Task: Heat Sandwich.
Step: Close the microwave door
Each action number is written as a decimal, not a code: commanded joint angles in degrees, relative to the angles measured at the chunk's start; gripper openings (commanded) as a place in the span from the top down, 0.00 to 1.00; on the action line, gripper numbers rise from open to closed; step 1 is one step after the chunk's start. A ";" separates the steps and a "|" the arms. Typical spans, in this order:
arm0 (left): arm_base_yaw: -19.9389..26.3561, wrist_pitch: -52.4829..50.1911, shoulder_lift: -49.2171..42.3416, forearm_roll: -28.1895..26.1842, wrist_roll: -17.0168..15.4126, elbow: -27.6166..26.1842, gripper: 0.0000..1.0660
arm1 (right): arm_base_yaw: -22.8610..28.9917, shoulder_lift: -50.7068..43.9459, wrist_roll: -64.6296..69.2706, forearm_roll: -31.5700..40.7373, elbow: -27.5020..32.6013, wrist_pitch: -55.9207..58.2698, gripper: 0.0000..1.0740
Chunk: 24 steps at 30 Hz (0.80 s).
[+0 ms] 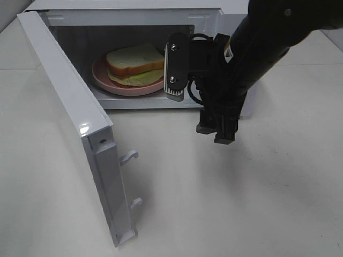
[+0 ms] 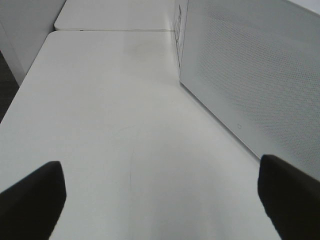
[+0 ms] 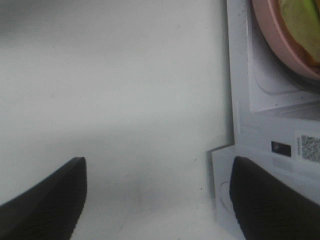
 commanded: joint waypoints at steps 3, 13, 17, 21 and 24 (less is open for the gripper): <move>-0.06 -0.11 -1.49 -0.17 -0.11 0.06 0.08 | 0.80 -5.56 6.70 0.17 5.73 1.95 0.29; -0.06 -0.11 -1.49 -0.17 -0.11 0.06 0.08 | 2.75 -15.24 17.02 0.40 13.35 5.10 0.29; -0.06 -0.11 -1.49 -0.17 -0.11 0.06 0.08 | 2.92 -20.17 22.69 0.63 16.10 7.51 0.29; -0.06 -0.11 -1.49 -0.17 -0.11 0.06 0.08 | 2.92 -26.13 29.39 0.57 19.31 11.75 0.29; -0.06 -0.11 -1.49 -0.17 -0.11 0.06 0.08 | 2.92 -28.76 32.03 0.52 20.57 13.52 0.29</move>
